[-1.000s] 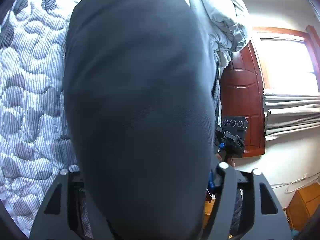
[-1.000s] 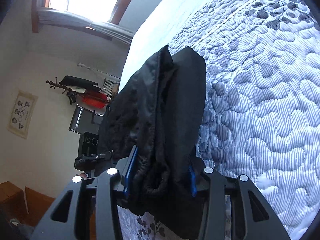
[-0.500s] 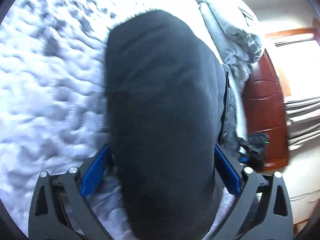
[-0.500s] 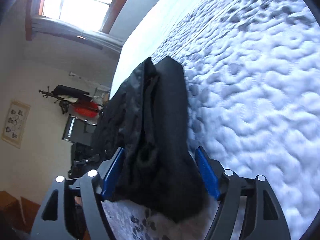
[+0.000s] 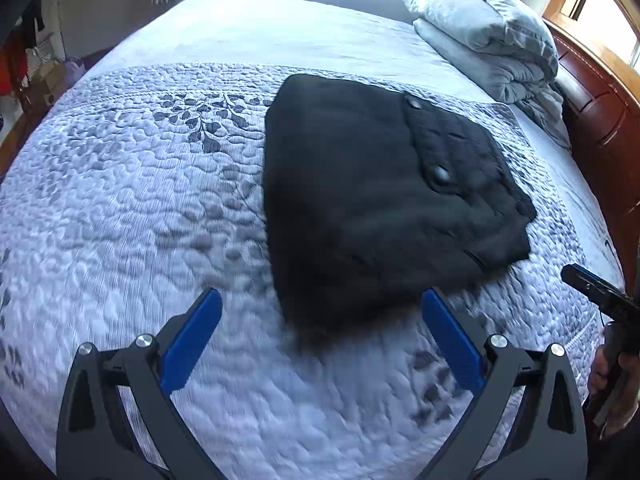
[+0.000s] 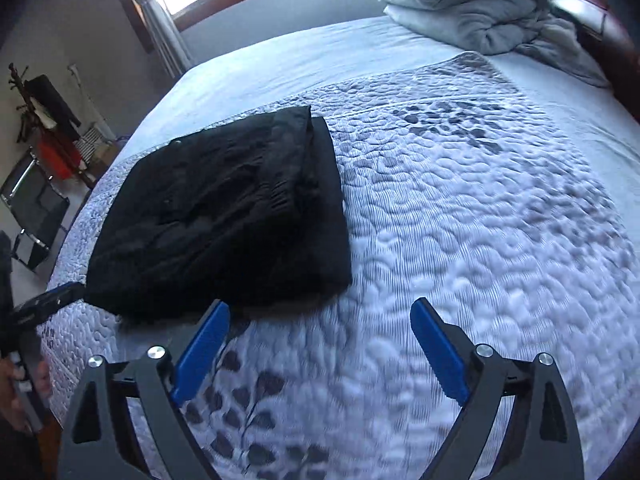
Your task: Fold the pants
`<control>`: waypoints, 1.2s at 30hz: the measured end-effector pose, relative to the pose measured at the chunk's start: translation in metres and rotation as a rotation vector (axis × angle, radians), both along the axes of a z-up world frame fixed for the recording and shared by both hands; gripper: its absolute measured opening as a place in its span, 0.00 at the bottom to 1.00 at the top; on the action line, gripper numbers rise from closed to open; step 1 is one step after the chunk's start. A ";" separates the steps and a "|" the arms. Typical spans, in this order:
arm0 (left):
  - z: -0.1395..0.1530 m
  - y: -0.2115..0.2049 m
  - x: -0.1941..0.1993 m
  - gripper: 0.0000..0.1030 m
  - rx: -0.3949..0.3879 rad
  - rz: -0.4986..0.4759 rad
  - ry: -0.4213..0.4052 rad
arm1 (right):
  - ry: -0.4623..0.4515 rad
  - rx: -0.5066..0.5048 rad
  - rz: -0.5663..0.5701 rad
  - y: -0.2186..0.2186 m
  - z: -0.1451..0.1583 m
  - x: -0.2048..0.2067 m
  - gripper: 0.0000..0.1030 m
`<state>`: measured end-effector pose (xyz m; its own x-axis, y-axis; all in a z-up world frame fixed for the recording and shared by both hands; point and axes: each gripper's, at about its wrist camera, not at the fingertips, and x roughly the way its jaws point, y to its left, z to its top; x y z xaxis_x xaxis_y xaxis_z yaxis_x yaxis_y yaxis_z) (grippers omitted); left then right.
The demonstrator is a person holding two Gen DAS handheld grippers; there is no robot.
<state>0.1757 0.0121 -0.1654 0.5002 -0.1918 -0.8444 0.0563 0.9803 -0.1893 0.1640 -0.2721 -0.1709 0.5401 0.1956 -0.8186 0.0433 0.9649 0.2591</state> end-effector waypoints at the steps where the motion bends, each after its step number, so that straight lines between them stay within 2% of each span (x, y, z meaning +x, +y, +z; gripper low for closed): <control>1: 0.005 -0.005 -0.008 0.97 0.006 0.004 -0.004 | 0.004 -0.001 -0.001 0.002 0.003 -0.006 0.90; 5: 0.015 -0.015 -0.032 0.97 -0.023 -0.011 -0.006 | 0.000 -0.084 -0.020 0.014 0.017 -0.027 0.94; 14: 0.043 -0.021 -0.071 0.97 0.023 0.018 -0.052 | 0.000 -0.157 -0.011 0.041 0.051 -0.062 0.96; 21: 0.072 -0.025 -0.096 0.97 0.080 0.024 -0.106 | -0.034 -0.178 -0.005 0.059 0.076 -0.082 0.96; 36: 0.109 -0.029 -0.130 0.97 0.078 0.038 -0.158 | -0.061 -0.200 -0.018 0.068 0.108 -0.110 0.96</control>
<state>0.0453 -0.0168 -0.0563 0.6338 -0.1076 -0.7660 0.0422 0.9936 -0.1046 0.0539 -0.2036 -0.0632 0.5915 0.0222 -0.8060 0.0507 0.9966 0.0647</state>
